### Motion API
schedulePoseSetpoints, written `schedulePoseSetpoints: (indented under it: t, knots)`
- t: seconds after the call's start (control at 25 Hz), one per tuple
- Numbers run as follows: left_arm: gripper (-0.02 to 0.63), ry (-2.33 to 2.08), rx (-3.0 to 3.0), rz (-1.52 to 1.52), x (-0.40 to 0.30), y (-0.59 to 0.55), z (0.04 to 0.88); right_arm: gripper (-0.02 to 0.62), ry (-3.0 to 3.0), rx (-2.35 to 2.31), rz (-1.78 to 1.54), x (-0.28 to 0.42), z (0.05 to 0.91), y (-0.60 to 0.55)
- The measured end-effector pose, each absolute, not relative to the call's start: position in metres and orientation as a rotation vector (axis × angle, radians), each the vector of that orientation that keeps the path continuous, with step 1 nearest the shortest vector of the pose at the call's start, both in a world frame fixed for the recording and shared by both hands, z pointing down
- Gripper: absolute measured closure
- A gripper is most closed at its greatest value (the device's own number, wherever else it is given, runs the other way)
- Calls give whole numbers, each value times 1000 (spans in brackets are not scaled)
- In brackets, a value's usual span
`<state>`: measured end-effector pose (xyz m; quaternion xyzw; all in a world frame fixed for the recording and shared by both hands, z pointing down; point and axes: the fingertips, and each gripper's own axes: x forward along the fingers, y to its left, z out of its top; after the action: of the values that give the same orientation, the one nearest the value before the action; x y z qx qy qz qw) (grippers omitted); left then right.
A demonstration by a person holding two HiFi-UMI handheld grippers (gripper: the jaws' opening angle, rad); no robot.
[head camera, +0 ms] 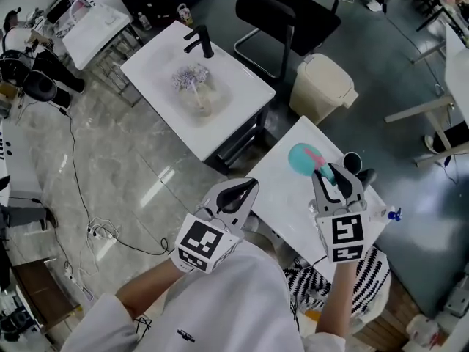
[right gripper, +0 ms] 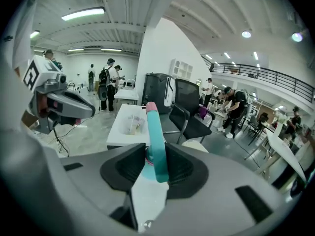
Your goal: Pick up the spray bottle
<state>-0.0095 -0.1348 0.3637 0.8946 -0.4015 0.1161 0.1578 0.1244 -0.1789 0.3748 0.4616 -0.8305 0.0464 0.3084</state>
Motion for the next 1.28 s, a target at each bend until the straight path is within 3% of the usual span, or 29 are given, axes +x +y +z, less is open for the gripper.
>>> schedulePoseSetpoints:
  t: [0.68, 1.28]
  knots:
    - [600, -1175, 2586, 251, -2, -127, 340, 482, -2096, 1659, 285, 179, 361, -108]
    - [600, -1120, 2603, 284, 8, -120, 345, 482, -2023, 1769, 355, 188, 372, -87]
